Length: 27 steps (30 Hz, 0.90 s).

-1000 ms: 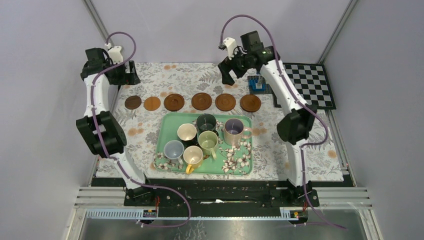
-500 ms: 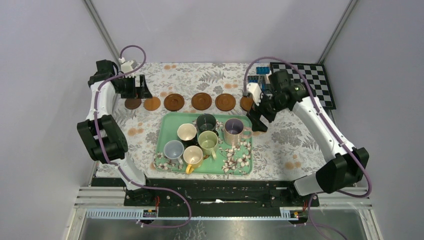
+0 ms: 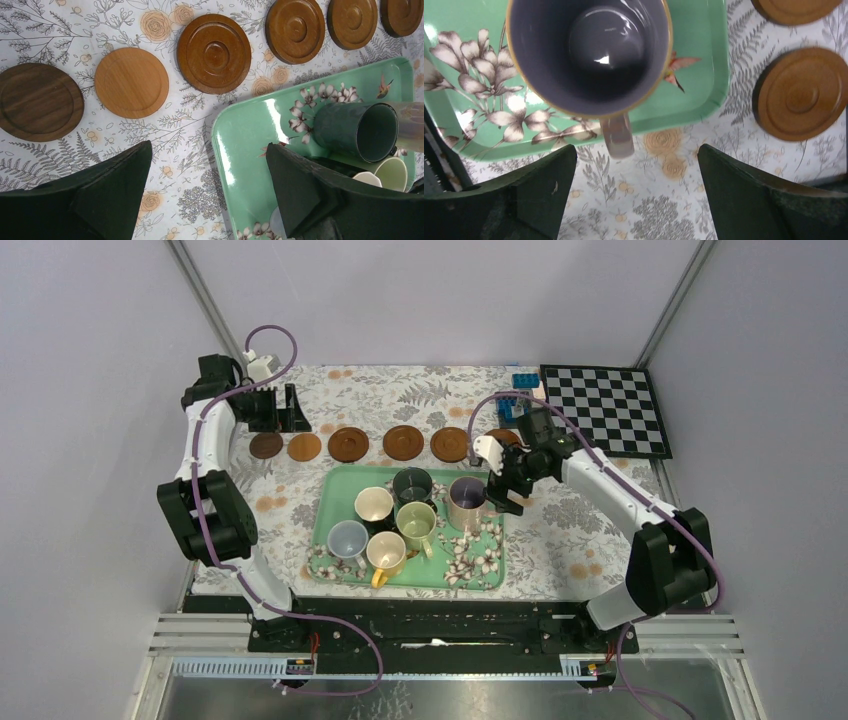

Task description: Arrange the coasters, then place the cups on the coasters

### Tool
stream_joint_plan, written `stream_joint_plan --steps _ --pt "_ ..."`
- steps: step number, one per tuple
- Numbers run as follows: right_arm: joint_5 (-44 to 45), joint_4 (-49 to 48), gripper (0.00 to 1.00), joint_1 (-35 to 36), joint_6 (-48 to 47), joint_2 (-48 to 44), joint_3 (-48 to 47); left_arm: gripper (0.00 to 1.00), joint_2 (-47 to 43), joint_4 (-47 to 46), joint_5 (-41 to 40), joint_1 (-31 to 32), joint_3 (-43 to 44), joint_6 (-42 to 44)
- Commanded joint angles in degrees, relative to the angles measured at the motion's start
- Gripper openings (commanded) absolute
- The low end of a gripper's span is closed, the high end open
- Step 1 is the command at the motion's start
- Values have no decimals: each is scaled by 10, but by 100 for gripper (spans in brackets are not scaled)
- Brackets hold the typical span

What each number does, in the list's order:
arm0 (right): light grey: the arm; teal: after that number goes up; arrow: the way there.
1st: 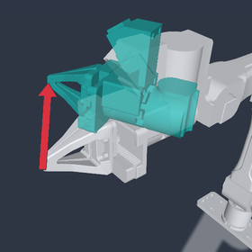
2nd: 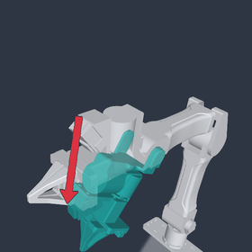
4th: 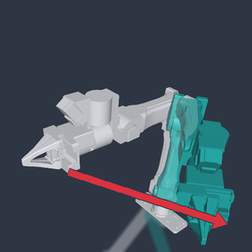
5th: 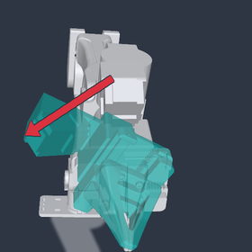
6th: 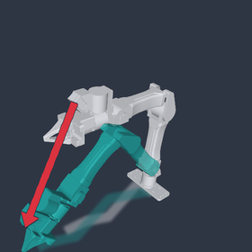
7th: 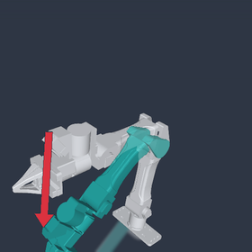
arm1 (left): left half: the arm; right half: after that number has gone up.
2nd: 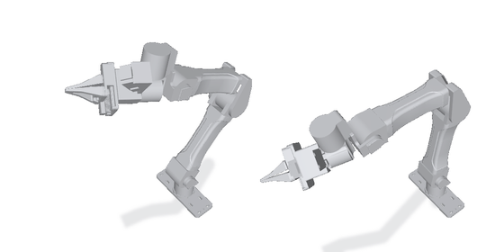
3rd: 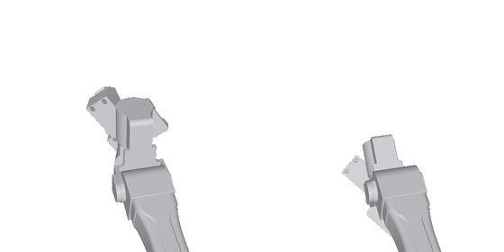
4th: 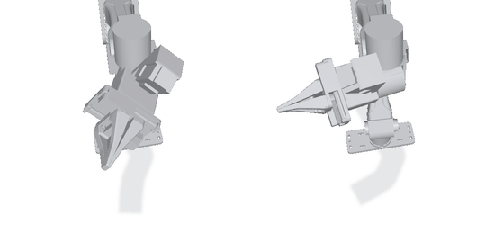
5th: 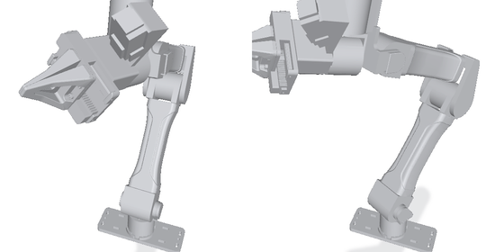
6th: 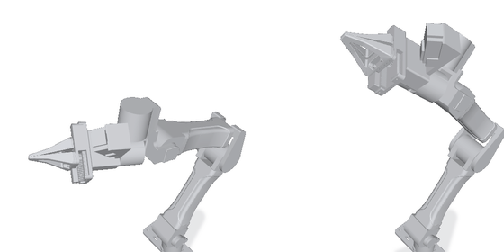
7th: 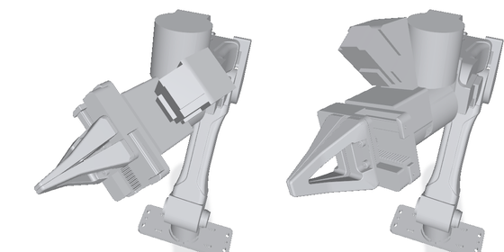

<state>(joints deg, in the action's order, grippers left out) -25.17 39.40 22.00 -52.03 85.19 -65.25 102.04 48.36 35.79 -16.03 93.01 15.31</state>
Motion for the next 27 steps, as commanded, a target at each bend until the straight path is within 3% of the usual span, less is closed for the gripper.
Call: stream_joint_plan --steps 1,9,22,27 --pt "-24 -48 97 32 -37 26 6 92 -11 -12 4 0 20 -18" --pt "-45 -19 83 36 -72 67 -6 91 -19 -12 1 0 4 -25" --pt "-60 -81 56 36 -13 86 28 89 -15 -23 1 0 0 -39" --pt "-54 -82 40 36 11 75 18 89 -10 -23 2 0 4 -41"
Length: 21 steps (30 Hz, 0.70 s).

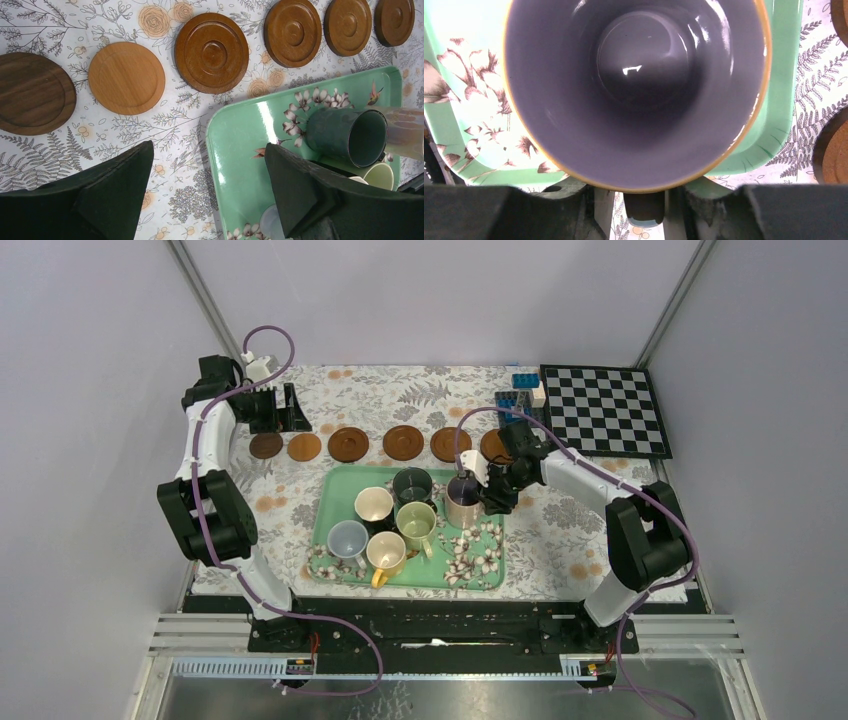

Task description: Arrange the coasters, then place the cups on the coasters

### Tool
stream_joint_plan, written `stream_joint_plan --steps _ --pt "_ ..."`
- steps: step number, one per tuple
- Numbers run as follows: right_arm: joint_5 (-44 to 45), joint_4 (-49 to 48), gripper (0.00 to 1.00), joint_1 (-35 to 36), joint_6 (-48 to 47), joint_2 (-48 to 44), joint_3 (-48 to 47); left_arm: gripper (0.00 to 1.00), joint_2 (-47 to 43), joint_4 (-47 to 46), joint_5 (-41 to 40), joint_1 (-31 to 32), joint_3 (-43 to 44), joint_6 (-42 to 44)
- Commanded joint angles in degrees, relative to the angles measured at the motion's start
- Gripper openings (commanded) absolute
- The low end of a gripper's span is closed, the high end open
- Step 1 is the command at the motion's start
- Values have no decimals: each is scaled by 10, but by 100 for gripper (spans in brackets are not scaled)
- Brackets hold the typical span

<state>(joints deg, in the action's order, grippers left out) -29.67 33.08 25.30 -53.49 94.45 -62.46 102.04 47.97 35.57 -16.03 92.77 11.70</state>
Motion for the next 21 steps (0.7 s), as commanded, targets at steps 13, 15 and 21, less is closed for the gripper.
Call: stream_joint_plan --steps 13,15,21 --pt "-17 -53 0 3 81 -74 5 99 -10 -19 20 3 7 8" --pt "-20 -63 0 3 94 -87 6 99 -11 -19 17 3 7 8" --pt "-17 -159 0 0 162 -132 17 99 -9 -19 16 4 9 5"
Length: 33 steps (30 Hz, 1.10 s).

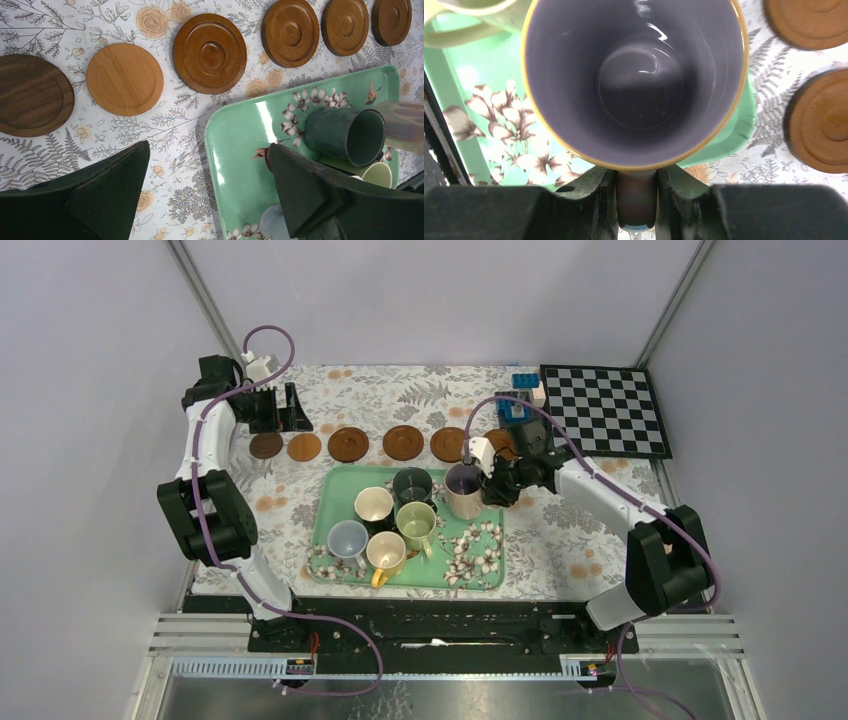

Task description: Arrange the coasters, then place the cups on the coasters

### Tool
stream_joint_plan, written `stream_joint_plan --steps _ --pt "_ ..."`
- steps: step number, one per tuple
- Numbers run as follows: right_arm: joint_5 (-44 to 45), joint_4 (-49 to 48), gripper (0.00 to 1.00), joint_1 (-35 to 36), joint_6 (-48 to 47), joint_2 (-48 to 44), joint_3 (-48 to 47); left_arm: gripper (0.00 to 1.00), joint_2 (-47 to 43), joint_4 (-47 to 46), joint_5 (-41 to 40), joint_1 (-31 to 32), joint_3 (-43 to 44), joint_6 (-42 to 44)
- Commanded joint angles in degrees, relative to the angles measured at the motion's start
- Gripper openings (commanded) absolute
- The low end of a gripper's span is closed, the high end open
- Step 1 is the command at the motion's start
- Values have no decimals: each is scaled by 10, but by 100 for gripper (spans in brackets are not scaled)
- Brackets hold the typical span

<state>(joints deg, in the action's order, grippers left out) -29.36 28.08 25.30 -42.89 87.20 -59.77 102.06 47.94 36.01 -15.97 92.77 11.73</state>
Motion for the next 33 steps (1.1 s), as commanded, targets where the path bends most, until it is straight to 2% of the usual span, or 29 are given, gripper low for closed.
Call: stream_joint_plan --steps 1,6,10,20,33 --pt "-21 -122 0 -1 69 -63 -12 99 -8 -19 11 4 10 4" --pt "-22 -187 0 -14 133 -66 -29 99 0 -19 10 3 21 -4" --pt "-16 -230 0 -51 165 -57 -36 99 1 -32 8 3 24 -14" --pt "-27 -237 0 -152 161 11 -82 99 13 -33 -1 8 41 -28" --pt "0 -303 0 -191 155 82 -89 99 18 -33 -17 13 53 -39"
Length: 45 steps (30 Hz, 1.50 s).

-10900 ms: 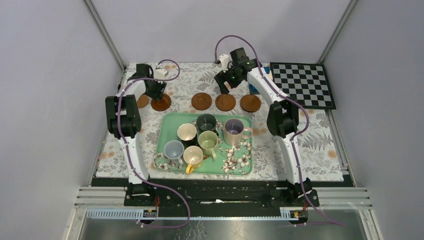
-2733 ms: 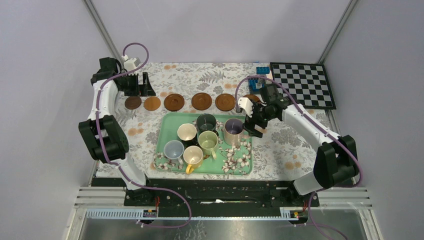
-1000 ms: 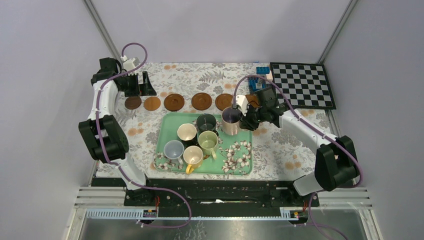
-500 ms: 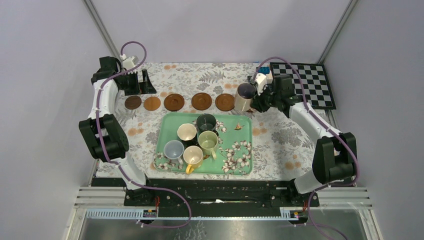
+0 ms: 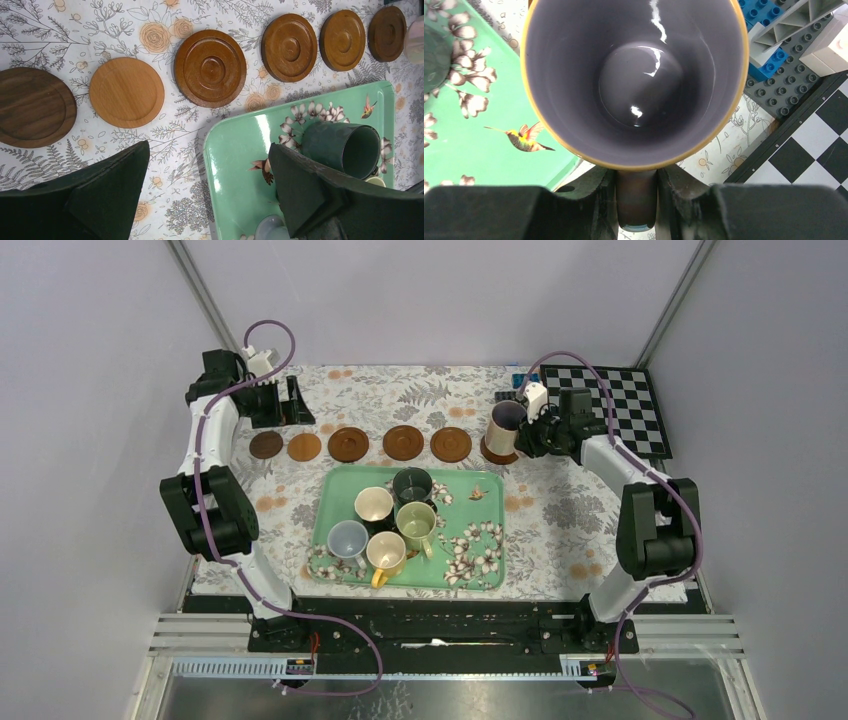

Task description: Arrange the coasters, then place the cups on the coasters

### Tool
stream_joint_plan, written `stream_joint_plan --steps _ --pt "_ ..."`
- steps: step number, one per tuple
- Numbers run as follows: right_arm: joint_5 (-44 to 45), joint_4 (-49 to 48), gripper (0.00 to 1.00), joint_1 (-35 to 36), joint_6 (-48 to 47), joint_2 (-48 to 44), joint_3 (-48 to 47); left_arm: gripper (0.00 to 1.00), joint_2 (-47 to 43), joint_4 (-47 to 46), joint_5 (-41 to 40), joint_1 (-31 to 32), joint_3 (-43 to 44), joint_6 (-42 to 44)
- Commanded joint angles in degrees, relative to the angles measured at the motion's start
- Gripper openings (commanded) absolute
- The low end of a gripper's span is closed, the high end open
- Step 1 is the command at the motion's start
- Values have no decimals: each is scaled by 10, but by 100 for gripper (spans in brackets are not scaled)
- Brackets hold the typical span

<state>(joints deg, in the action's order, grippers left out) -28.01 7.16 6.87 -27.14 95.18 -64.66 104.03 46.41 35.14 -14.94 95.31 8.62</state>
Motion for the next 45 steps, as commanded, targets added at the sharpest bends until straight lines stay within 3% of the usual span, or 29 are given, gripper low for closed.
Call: stream_joint_plan --steps 1,31,39,45 --pt "-14 -98 0 -7 -4 7 -40 99 -2 -18 -10 3 28 -8" --pt "6 -148 0 -14 -18 63 -16 99 -10 -11 -35 16 16 -16" --pt "8 -124 24 -13 -31 66 -18 99 -16 -11 -39 17 10 -16" --pt "13 -131 26 -13 -35 70 -10 99 -19 -11 -41 17 9 -16"
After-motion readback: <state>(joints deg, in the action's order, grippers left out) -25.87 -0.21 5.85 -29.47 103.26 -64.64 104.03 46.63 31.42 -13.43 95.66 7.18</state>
